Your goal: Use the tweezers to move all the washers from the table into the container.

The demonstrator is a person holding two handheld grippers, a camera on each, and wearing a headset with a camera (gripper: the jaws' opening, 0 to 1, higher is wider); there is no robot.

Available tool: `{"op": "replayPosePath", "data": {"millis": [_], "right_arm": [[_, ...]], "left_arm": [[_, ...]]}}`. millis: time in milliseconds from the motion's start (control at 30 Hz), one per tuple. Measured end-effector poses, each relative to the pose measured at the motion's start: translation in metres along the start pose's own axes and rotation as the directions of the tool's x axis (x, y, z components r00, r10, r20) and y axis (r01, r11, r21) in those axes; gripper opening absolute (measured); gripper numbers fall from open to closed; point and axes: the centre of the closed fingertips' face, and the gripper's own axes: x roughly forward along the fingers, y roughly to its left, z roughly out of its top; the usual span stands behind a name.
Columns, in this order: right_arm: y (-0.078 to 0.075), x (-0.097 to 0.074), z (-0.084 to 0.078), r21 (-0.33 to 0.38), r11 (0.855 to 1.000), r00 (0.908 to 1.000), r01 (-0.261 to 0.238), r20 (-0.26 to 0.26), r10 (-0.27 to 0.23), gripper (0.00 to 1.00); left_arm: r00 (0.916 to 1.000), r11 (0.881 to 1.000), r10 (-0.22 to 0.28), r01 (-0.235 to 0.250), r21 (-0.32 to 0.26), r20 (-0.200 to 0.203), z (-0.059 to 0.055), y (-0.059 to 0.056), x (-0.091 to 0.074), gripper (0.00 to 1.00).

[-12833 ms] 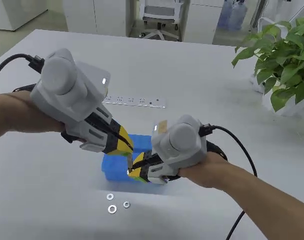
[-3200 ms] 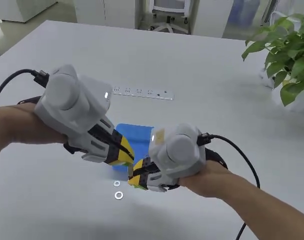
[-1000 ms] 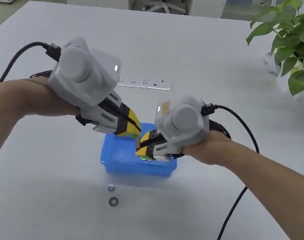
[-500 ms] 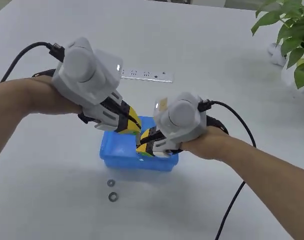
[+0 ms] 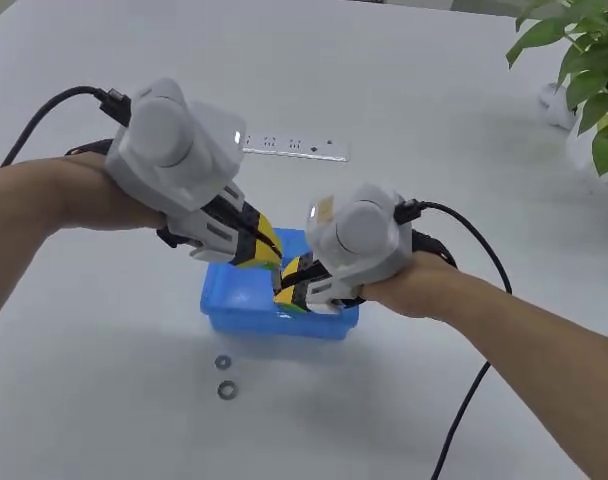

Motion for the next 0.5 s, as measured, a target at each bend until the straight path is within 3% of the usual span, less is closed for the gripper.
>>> {"op": "replayPosePath", "data": {"millis": [200,500], "right_arm": [[0.002,-0.0009,0.0019,-0.004,1.0,1.0,0.0,-0.002,0.0,0.11],[0.0021,-0.0093,0.0092,-0.006,1.0,0.9998,0.018,0.011,-0.018,0.11]], "left_arm": [[1.0,1.0,0.003,-0.003,0.006,-0.005,-0.0003,-0.0009,-0.0019,0.06],[0.9999,1.0,0.012,-0.012,0.019,0.003,0.0085,-0.0028,-0.0095,0.06]]}}
